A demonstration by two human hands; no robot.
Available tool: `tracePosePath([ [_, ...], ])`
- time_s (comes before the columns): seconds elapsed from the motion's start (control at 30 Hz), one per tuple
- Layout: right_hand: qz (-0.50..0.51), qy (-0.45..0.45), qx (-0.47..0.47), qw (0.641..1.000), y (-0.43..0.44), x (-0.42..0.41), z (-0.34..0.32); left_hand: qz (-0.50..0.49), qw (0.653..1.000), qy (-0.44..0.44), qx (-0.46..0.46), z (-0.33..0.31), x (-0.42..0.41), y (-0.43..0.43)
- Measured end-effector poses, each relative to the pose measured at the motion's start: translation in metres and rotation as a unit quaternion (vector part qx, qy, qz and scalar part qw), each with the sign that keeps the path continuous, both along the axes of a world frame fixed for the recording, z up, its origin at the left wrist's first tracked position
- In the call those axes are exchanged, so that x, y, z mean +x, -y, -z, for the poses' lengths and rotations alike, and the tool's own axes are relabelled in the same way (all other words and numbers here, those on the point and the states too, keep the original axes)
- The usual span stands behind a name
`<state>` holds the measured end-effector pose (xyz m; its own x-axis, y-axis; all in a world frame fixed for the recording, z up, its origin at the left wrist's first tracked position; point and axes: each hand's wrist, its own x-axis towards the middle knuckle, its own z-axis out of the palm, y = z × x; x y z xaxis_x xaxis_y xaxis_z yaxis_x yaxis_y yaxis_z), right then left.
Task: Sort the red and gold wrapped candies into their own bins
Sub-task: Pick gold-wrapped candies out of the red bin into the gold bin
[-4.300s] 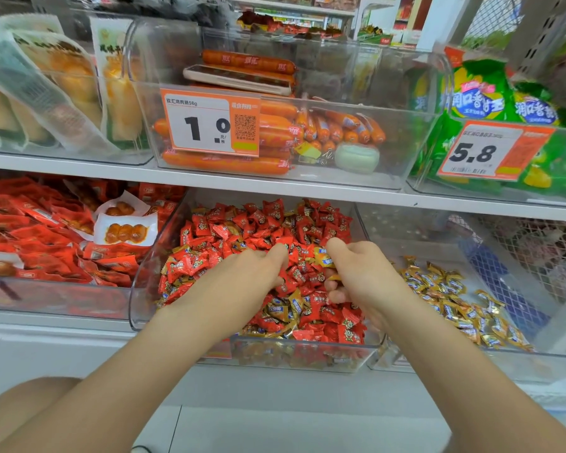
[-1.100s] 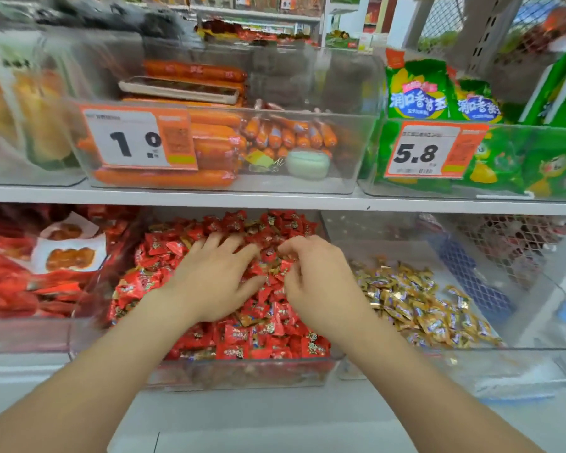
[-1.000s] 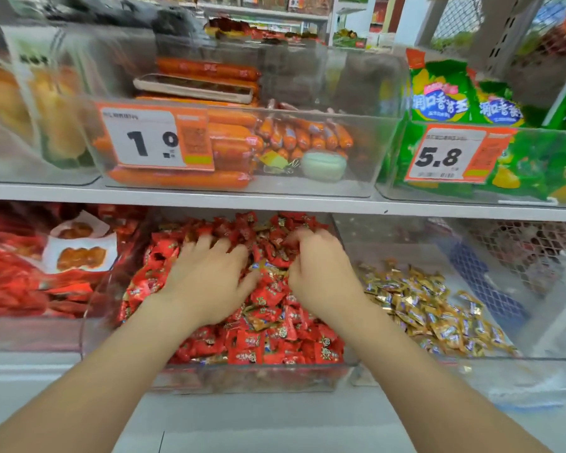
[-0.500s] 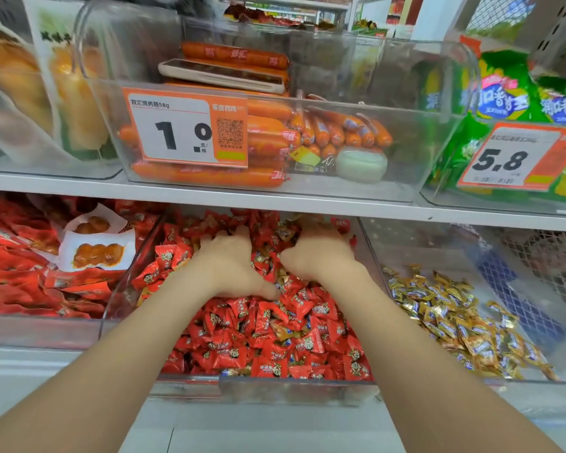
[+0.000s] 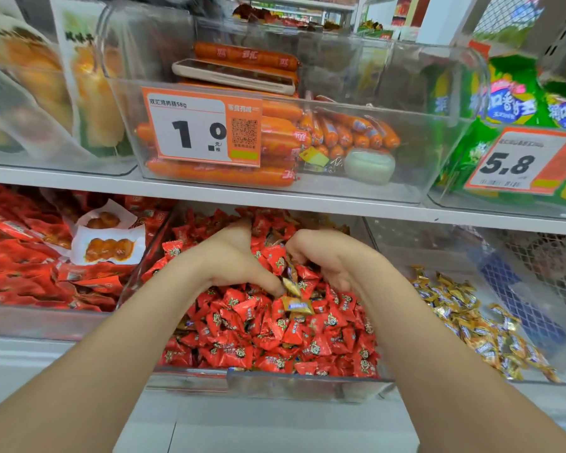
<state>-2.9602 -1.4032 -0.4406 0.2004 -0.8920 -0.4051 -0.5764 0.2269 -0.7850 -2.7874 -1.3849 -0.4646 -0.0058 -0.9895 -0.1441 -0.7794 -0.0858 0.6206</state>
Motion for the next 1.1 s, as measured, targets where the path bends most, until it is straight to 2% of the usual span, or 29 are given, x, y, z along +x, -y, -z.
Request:
tracePosePath([
  [0.13,0.008,0.045,-0.039,0.998,-0.012,-0.014,-0.012,0.062,0.997,-0.014,-0.036,-0.013,0.008,-0.022],
  [0.2,-0.017,0.032,-0.089,0.995,-0.016,-0.020,-0.013,0.092,0.995,0.019,-0.044,-0.017,0.014,-0.036],
  [0.33,-0.138,-0.060,-0.194,0.969,-0.027,-0.036,-0.004,0.101,0.986,0.122,-0.053,-0.015,0.018,-0.056],
  [0.43,-0.176,-0.146,-0.221,0.948,-0.036,-0.048,0.005,0.102,0.981,0.144,-0.084,-0.013,0.018,-0.065],
  [0.5,-0.191,-0.156,-0.234,0.940,-0.040,-0.055,0.007,0.116,0.975,0.123,-0.146,-0.015,0.014,-0.072],
  [0.57,-0.202,-0.141,-0.239,0.939,-0.042,-0.059,0.005,0.141,0.957,0.066,-0.246,-0.017,0.004,-0.078],
  [0.63,-0.217,-0.133,-0.271,0.928,-0.043,-0.060,0.005,0.169,0.940,0.027,-0.294,-0.017,-0.007,-0.083],
  [0.73,-0.219,-0.163,-0.327,0.905,-0.039,-0.061,0.015,0.229,0.937,0.080,-0.252,-0.006,-0.016,-0.082],
  [0.87,-0.194,-0.254,-0.372,0.872,-0.032,-0.068,0.021,0.204,0.926,0.220,-0.230,0.000,-0.012,-0.077],
  [1.1,-0.174,-0.254,-0.311,0.899,-0.033,-0.080,0.012,0.133,0.921,0.273,-0.243,0.001,-0.005,-0.080],
])
